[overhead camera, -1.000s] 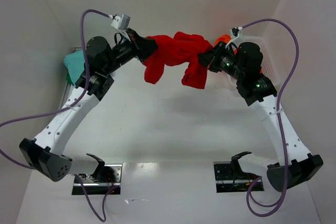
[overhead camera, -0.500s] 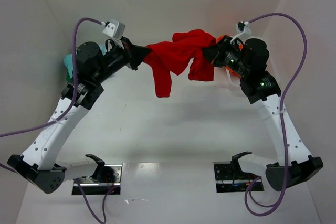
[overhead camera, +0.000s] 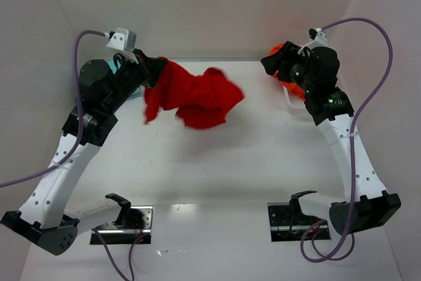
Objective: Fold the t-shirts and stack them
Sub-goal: Move the tshirt to the center of the board, then flatten out the tshirt
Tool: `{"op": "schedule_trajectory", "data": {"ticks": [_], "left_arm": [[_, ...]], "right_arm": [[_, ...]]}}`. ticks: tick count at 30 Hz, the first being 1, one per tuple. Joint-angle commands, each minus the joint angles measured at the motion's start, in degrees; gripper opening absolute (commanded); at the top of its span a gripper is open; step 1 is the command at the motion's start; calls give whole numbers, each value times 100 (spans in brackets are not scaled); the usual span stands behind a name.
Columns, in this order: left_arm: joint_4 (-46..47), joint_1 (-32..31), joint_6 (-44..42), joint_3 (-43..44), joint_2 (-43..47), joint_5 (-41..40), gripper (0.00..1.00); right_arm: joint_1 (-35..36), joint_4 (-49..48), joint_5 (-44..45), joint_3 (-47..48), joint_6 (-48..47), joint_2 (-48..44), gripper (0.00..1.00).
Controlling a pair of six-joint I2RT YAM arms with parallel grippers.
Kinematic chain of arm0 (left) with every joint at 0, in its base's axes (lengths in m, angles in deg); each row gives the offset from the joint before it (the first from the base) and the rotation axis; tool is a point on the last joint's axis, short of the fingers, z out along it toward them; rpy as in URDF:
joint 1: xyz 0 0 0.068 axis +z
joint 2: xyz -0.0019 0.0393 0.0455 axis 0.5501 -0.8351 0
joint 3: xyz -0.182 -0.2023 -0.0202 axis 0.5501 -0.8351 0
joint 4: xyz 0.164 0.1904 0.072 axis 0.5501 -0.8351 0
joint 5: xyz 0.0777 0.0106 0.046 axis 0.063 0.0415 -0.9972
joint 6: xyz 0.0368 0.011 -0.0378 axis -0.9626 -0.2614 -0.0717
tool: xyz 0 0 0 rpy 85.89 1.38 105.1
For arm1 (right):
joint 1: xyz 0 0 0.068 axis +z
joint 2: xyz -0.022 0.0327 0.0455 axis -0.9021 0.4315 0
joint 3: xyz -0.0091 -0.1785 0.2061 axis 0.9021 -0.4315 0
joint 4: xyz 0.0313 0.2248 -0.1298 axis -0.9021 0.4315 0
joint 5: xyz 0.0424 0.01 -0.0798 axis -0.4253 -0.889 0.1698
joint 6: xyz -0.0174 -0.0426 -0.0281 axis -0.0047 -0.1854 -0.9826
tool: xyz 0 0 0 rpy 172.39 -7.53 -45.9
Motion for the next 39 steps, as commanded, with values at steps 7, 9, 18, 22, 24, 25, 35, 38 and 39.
{"op": "schedule_trajectory", "data": {"ticks": [7, 9, 18, 22, 24, 25, 35, 38, 39], "left_arm": [[375, 57, -217, 224, -385, 296, 0], [236, 57, -217, 460, -578, 392, 0], [-301, 57, -270, 2297, -966, 209, 0], [-416, 57, -323, 2281, -905, -266, 0], [-468, 57, 0, 2202, -905, -127, 0], [-468, 57, 116, 2141, -905, 48, 0], [463, 57, 837, 1446, -905, 472, 0], [463, 57, 978, 1446, -957, 472, 0], [463, 57, 1048, 1446, -957, 472, 0]], "right_arm": [[-4, -86, -253, -108, -219, 97, 31], [-4, -313, -667, -353, -158, 158, 45], [427, -912, -1302, -855, -96, 53, 77], [427, -1114, -1302, -961, 10, -70, 80], [427, -1289, -1468, -961, 62, -70, 80], [427, -1291, -1564, -1013, 123, -70, 80], [1287, -2758, -2357, -1312, 317, -185, 87], [1718, -2934, -2172, -1312, 317, -123, 87], [1814, -2934, -2120, -1260, 317, -45, 87]]}}
